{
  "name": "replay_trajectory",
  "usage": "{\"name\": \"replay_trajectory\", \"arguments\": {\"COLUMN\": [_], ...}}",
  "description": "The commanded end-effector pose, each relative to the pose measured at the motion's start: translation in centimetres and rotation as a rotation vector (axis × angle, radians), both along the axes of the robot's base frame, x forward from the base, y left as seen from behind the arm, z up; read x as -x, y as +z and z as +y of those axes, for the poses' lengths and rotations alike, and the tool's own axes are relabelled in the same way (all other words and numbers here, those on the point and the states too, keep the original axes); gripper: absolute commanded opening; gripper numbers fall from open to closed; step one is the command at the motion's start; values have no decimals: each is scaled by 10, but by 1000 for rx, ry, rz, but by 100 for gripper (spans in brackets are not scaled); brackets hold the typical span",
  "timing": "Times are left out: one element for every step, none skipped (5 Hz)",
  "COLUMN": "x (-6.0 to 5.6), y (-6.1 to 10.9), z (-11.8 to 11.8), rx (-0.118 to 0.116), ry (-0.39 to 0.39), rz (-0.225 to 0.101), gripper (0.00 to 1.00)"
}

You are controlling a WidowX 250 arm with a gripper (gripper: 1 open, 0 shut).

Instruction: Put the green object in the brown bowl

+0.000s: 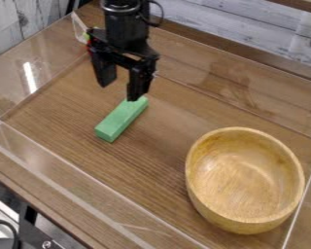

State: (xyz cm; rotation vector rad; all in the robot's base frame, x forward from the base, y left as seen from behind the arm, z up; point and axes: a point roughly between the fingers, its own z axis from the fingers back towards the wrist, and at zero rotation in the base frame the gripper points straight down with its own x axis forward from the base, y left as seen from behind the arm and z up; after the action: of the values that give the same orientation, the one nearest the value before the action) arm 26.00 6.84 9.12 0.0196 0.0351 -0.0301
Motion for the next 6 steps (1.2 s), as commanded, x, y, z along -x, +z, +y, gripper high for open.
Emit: {"name": "replay_trajectory", "arguments": {"x": [-10, -14, -16, -18, -14, -12], "y": [-2, -12, -30, -47, -53, -57], "z": [6, 7, 14, 22, 19, 16], "rx": [-14, -13, -12, -6, 6, 10], "ry": [46, 83, 66, 51, 77, 101], "rz": [-42, -37, -29, -25, -19, -14], "gripper": [100, 100, 100, 100, 100, 100]}}
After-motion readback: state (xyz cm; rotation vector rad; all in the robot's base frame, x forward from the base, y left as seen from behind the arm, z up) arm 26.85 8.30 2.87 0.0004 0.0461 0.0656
